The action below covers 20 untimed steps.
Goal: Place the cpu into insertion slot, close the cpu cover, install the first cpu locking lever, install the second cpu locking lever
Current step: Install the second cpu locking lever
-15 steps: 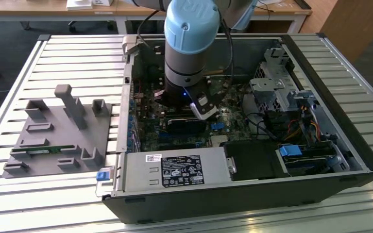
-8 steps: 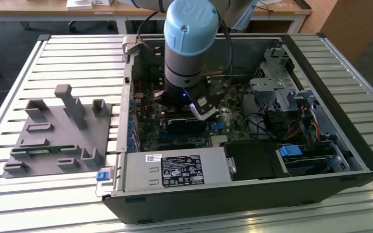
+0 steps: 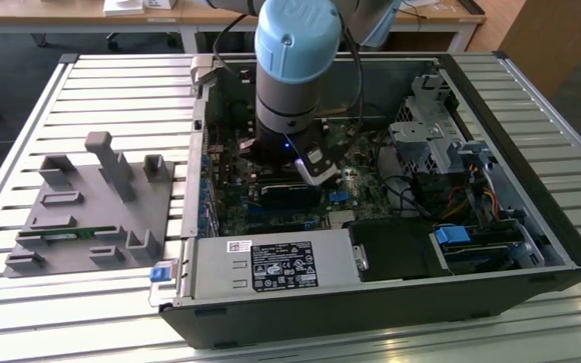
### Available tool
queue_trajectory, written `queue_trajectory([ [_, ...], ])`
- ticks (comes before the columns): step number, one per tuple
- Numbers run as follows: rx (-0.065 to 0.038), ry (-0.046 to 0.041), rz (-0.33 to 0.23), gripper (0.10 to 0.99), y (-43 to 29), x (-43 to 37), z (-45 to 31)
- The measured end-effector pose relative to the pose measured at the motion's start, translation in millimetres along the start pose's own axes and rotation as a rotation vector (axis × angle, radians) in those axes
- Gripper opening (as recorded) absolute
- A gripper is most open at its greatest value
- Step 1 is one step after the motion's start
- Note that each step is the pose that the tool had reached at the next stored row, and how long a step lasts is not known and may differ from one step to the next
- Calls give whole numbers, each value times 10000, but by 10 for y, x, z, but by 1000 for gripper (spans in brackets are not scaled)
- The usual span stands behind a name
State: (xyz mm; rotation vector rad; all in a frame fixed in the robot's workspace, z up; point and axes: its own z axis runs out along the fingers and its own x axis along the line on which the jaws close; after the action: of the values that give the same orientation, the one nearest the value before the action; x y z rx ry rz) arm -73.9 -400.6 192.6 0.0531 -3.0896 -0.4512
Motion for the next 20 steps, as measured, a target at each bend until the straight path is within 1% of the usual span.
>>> queue_trajectory([
  [3,-1,0,0,106,11,0,-34],
  [7,0,0,0,106,15,0,-34],
  [14,-22,-1,0,106,44,-2,6],
  [20,-33,0,-2,106,41,3,27],
])
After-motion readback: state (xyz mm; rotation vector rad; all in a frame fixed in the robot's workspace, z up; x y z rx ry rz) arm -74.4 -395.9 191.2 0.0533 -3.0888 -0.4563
